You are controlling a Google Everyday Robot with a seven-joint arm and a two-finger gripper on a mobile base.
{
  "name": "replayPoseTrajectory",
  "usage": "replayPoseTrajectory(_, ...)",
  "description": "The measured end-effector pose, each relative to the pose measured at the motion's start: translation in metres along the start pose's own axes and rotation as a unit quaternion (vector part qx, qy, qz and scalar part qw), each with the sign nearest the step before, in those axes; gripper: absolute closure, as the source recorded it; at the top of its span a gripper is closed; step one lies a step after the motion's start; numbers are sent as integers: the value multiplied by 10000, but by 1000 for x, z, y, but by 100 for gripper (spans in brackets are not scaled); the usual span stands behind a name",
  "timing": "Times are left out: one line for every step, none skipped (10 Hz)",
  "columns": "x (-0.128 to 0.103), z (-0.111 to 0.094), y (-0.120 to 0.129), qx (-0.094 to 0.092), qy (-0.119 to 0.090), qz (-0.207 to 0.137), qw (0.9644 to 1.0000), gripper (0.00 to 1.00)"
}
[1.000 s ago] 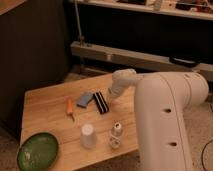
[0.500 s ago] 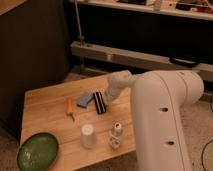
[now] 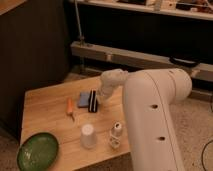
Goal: Push the eraser across the table
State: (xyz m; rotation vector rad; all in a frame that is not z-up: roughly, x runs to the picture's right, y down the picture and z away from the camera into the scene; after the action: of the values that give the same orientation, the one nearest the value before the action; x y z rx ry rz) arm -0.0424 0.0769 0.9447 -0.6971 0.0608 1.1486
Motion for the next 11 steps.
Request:
replayPoseTrajectory(-6, 6, 12, -44, 25, -88, 9999, 94)
replayPoseTrajectory(-11, 11, 24, -85, 40, -162, 9998, 94)
replayPoseTrajectory(-17, 16, 34, -116, 50, -232, 9996, 94)
replayPoseTrajectory(-22, 19, 39, -124, 46, -277, 9995, 94)
replayPoseTrajectory(-26, 21, 44, -133, 39, -334, 9993, 94)
replayPoseTrajectory(-30, 24, 52, -155, 35, -398, 9991, 94)
replayPoseTrajectory(-35, 27, 60, -166, 29, -467, 9988, 94)
replayPoseTrajectory(-40, 30, 68, -182, 16, -538, 9984, 94)
replayPoseTrajectory(-43, 31, 73, -181, 5, -586, 9981, 94)
replayPoseTrajectory(-48, 33, 77, -170, -9, -640, 9978, 94)
replayPoseTrajectory(-54, 34, 80, -138, -29, -686, 9975, 94)
